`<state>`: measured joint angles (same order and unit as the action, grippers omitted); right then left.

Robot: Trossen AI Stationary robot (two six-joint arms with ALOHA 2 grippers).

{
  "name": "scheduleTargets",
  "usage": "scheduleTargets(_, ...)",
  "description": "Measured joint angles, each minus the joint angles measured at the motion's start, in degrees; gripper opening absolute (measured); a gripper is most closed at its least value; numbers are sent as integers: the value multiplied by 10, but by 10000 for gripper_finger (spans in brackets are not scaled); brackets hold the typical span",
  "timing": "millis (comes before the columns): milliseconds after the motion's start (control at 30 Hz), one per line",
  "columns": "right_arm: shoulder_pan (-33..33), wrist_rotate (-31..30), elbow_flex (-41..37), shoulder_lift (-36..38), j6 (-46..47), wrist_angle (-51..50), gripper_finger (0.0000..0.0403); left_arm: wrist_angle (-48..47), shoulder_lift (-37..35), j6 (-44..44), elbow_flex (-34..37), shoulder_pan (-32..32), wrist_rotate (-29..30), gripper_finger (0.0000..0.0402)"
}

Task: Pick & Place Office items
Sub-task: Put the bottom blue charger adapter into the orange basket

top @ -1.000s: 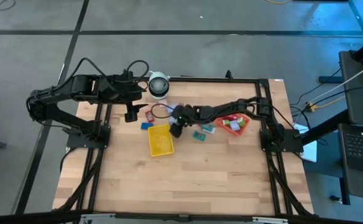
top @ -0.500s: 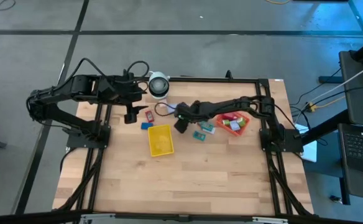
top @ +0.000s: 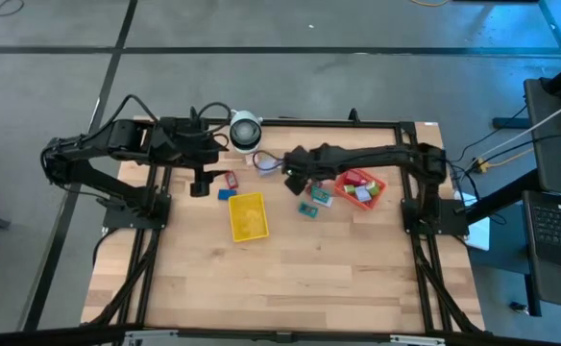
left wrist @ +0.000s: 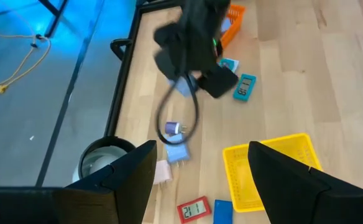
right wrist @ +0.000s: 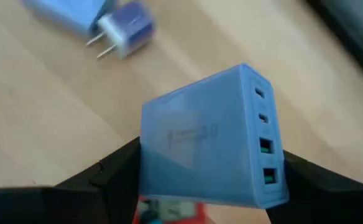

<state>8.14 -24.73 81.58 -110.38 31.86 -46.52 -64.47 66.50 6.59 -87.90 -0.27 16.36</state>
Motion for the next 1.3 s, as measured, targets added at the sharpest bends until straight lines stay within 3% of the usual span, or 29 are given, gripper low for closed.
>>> scheduleTargets(167,0,-49,-3,62,25,-92,264,0,0,0,0,-11,1,251)
scheduleTargets(300,-6,-53,-47,122,65,-140,266,1,0,0,1,-20,4,251)
scheduleTargets(533,-32,-31,-167,259,221,-182,266,3,0,0,21,-20,4,251)
scheduleTargets(733,-53,4,-221,357,369,-186,266,16,3,0,25,-20,1,251)
scheduleTargets(1000,-80,46,-267,370,471,-185,266,56,3,0,25,-20,1,251)
scheduleTargets(1300,-84,56,-350,369,505,-142,274,73,3,0,25,-20,4,251)
